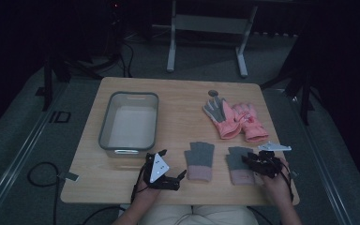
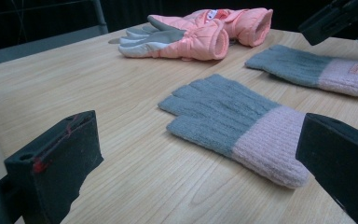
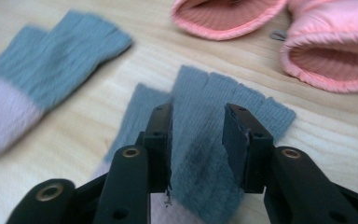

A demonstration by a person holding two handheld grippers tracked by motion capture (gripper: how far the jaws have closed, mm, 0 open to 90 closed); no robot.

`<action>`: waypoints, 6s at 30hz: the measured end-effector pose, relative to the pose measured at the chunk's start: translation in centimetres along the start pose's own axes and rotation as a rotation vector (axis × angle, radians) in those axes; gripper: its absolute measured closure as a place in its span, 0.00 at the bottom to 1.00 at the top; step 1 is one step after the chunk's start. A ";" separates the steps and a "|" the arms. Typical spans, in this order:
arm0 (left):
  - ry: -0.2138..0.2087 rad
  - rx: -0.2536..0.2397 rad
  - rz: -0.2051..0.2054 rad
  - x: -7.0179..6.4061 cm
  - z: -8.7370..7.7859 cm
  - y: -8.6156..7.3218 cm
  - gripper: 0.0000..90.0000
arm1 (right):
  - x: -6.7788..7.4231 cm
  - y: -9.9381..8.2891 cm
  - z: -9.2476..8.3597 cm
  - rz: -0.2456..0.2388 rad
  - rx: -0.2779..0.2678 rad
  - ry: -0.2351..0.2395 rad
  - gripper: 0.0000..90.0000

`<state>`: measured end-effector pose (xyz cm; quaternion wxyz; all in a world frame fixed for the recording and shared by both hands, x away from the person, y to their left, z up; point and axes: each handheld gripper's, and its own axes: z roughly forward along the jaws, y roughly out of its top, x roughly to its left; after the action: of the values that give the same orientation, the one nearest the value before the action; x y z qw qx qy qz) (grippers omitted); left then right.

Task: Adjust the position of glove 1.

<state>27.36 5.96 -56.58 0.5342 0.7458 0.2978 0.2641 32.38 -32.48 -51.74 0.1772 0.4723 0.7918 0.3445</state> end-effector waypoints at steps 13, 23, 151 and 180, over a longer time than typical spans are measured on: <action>0.001 -0.001 0.005 0.0 0.0 0.0 0.00 | -0.5 -1.5 0.9 -0.123 0.111 0.073 0.62; -0.001 -0.002 0.001 0.0 0.0 0.0 0.00 | -0.6 -2.1 1.3 -0.096 0.103 0.056 0.65; -0.243 0.351 0.565 -4.4 7.2 3.2 0.43 | 5.3 9.1 11.6 -0.070 0.129 0.236 0.44; -0.476 0.458 0.224 1.4 7.3 5.0 0.77 | 8.7 9.9 12.6 -0.049 0.111 0.417 0.82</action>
<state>34.37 1.07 -53.79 0.3749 0.9151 0.1327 0.0662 41.88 -17.02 -53.10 -0.0084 0.3805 0.8403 0.3860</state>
